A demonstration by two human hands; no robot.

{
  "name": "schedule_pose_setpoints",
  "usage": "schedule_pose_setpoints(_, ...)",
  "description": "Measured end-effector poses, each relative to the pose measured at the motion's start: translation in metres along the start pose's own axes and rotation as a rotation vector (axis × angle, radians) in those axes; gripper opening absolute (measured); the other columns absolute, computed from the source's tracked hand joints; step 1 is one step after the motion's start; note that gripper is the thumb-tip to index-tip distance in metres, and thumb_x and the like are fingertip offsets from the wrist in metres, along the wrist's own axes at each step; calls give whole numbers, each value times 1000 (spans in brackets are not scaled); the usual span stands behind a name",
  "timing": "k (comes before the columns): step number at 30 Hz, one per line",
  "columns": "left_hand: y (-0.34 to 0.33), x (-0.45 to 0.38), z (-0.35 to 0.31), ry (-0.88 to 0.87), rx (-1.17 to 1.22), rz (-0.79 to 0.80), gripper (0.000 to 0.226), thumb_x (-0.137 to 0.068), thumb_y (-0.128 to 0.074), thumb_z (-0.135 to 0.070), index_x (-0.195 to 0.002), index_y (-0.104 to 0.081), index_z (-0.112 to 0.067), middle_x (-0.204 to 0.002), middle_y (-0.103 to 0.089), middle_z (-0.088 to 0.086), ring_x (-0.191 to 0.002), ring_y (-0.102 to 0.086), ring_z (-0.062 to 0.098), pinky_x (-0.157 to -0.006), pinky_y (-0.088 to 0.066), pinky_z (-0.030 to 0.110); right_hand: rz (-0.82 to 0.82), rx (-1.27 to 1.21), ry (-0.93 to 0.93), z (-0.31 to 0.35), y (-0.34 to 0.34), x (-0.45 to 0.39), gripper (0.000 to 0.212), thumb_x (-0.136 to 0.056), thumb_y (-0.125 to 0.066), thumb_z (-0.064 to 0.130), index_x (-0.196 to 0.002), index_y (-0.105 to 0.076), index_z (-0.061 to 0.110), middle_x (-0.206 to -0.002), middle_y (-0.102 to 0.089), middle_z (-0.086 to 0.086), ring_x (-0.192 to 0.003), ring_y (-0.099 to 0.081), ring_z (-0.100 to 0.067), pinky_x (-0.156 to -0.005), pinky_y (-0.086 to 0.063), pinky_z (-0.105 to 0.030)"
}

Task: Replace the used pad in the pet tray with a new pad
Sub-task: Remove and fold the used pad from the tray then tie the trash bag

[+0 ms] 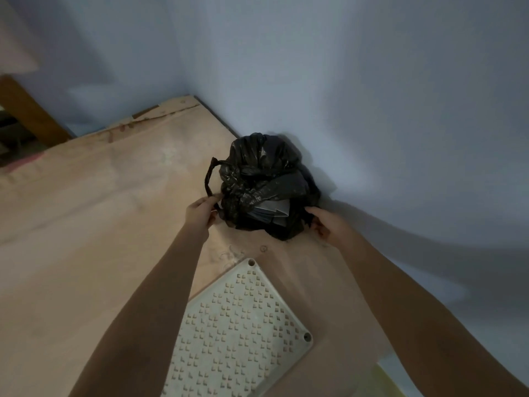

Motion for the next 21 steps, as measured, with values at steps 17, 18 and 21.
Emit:
schedule_pose_setpoints(17, 63, 88, -126, -403, 147, -104, 15, -93, -57, -19, -78, -57, -18, -83, -65, -1, -74, -61, 11, -69, -45, 23, -232, 227, 663, 151, 43, 111, 19, -76, -70, -5, -69, -59, 9, -76, -62, -8, -73, -61, -25, -68, -54, -35)
schedule_pose_setpoints(18, 62, 97, -134, -433, 146, -100, 13, -94, -56, -16, -81, -56, -18, -83, -65, 0, -74, -61, 11, -69, -45, 22, -245, 282, 693, 158, 44, 118, 17, -76, -69, -5, -72, -60, 9, -79, -64, -11, -74, -61, -24, -70, -53, -34)
schedule_pose_setpoints(21, 61, 120, -156, -488, 196, -84, 14, -97, -50, -12, -84, -54, -17, -83, -64, 1, -74, -59, 12, -71, -44, 23, -261, 475, 757, 176, 44, 140, 11, -79, -70, 7, -88, -67, 3, -81, -66, -13, -72, -61, -23, -66, -48, -29)
Point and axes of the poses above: each hand's wrist, its own x-axis away from the middle knuckle, its own y-axis out of the back of the hand, z = x × y, the point moved 10 cm from there along -x, towards the middle knuckle
